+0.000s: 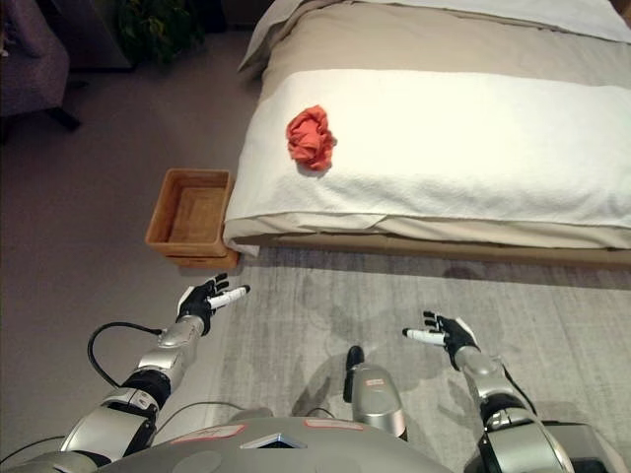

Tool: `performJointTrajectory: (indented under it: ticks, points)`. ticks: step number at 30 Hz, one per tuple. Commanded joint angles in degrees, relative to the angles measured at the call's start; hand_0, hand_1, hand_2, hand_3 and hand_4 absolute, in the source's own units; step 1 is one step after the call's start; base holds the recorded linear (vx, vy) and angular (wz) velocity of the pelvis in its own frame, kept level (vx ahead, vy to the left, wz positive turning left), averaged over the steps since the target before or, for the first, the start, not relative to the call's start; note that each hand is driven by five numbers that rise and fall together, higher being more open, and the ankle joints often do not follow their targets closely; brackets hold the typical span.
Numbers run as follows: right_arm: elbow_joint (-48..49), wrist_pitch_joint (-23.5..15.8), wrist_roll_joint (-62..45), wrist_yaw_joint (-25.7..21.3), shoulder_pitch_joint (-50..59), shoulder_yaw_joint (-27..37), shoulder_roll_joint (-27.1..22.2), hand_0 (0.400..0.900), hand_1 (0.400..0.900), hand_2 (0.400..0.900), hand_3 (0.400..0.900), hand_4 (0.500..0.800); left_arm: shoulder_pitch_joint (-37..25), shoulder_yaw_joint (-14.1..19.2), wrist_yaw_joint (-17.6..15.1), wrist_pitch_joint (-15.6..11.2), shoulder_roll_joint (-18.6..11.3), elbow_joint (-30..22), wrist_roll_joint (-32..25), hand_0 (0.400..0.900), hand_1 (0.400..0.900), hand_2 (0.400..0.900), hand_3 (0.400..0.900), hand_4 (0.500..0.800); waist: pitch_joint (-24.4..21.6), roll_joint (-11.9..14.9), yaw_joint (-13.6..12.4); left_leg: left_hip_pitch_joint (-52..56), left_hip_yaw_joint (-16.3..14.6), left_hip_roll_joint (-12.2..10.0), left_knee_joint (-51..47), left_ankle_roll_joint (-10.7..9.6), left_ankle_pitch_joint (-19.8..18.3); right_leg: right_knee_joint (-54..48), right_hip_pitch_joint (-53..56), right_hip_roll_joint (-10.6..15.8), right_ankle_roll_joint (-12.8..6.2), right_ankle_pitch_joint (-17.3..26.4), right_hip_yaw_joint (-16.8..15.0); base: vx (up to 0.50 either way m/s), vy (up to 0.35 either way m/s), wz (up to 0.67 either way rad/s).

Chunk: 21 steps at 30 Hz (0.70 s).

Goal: Put the clothes on the bed into the basket.

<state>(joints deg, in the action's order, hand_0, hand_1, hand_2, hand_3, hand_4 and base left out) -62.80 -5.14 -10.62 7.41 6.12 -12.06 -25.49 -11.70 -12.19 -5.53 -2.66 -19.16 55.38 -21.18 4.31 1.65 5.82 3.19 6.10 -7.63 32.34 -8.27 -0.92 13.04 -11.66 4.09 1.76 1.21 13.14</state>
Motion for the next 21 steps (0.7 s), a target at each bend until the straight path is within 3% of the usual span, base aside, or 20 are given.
performJointTrajectory:
  ticks: [1,3,7,8,9,12,17,21]
  points:
    - [-0.55,-2.07,-3.03,-2.36,1.16,0.48,-4.27,0.9,0.9,0.9,0.9,0.8,-6.52,-0.79,-0.86,-4.13,-4.3,-4.46,-1.7,0.9,0.9,0.9,0.9,0.8,3.15,4.71,-1.31,-6.81,-4.94,-0.55,1.97,3.25,8.5,-7.25,4.24,1.63,-4.81,4.01,-5.19,0.15,-0.163,-0.42]
    - [-1.17,-2.07,-3.11,-2.73,1.85,0.19,-4.55,0.9,0.9,0.9,0.9,0.8,-7.15,-1.02,-1.23,-4.37,-4.3,-3.56,-1.65,0.9,0.9,0.9,0.9,0.8,4.77,4.91,-3.32,-14.32,-6.39,0.22,1.23,3.9,5.36,-8.3,7.09,0.75,-4.87,3.01,-6.72,0.21,-0.12,-0.58]
    - [-1.77,-2.35,-2.65,-3.03,1.82,-0.07,-4.24,0.9,0.9,0.9,0.9,0.8,-7.47,-0.99,-1.62,-4.59,-4.5,-3.21,-1.84,0.9,0.9,0.9,0.9,0.8,6.11,3.76,-6.24,-22.56,-4.34,-1.88,-13.91,1.95,12.86,-9.28,10.44,-1.34,-5.36,1.94,-8.91,0.22,0.032,-0.48]
    - [-1.75,-2.35,-2.64,-3.03,1.76,-0.06,-4.25,0.9,0.9,0.9,0.9,0.8,-7.43,-1.01,-1.62,-4.59,-4.49,-3.22,-1.84,0.9,0.9,0.9,0.9,0.8,6.43,3.89,-6.33,-21.83,-4.48,-1.81,-14.37,1.86,12.91,-9.27,10.9,-1.23,-5.33,1.77,-8.97,0.33,0.074,-0.5]
    - [-1.72,-2.66,-2.02,-3.25,1.34,-0.13,-4.03,0.9,0.9,0.9,0.9,0.8,-6.6,-0.46,-1.51,-4.79,-4.36,-3.57,-1.91,0.9,0.9,0.9,0.9,0.8,6.41,2.29,-7.66,-22.45,-2.74,-3.07,-25.34,1.05,16.81,-9.86,12.89,-2.9,-5.61,0.58,-10.01,0.33,0.06,-0.45]
    - [-1.7,-3.01,-1.27,-3.17,-0.23,0.15,-3.77,0.9,0.9,0.9,0.9,0.8,-4.35,0.6,-0.98,-4.77,-4.0,-3.71,-1.43,0.9,0.9,0.9,0.9,0.8,6.58,1.41,-8.67,-21.14,-2.9,-2.99,-35.19,0.18,18.76,-9.59,16.22,-4.51,-5.01,-1.88,-12.02,0.33,0.03,-0.39]
    - [-1.65,-3.22,-0.66,-2.72,-1.13,0.15,-3.75,0.9,0.9,0.9,0.9,0.8,-2.33,2.1,-0.83,-5.11,-3.5,-2.81,-1.0,0.9,0.9,0.9,0.9,0.8,6.21,0.53,-9.29,-22.69,-2.95,-1.68,-36.86,-0.07,18.55,-8.63,19.83,-6.81,-4.15,-4.7,-16.28,0.25,0.02,-0.41]
    - [-1.04,-3.25,-0.01,-2.23,-0.87,-0.67,-3.73,0.9,0.9,0.9,0.9,0.8,-0.81,2.6,-1.13,-5.44,-3.63,-4.11,-0.64,0.9,0.9,0.9,0.9,0.8,5.13,-0.31,-9.97,-21.44,-2.96,-1.37,-36.51,-0.1,18.91,-9.19,22.44,-7.19,-4.18,-7.18,-19.42,0.23,0.084,-0.5]
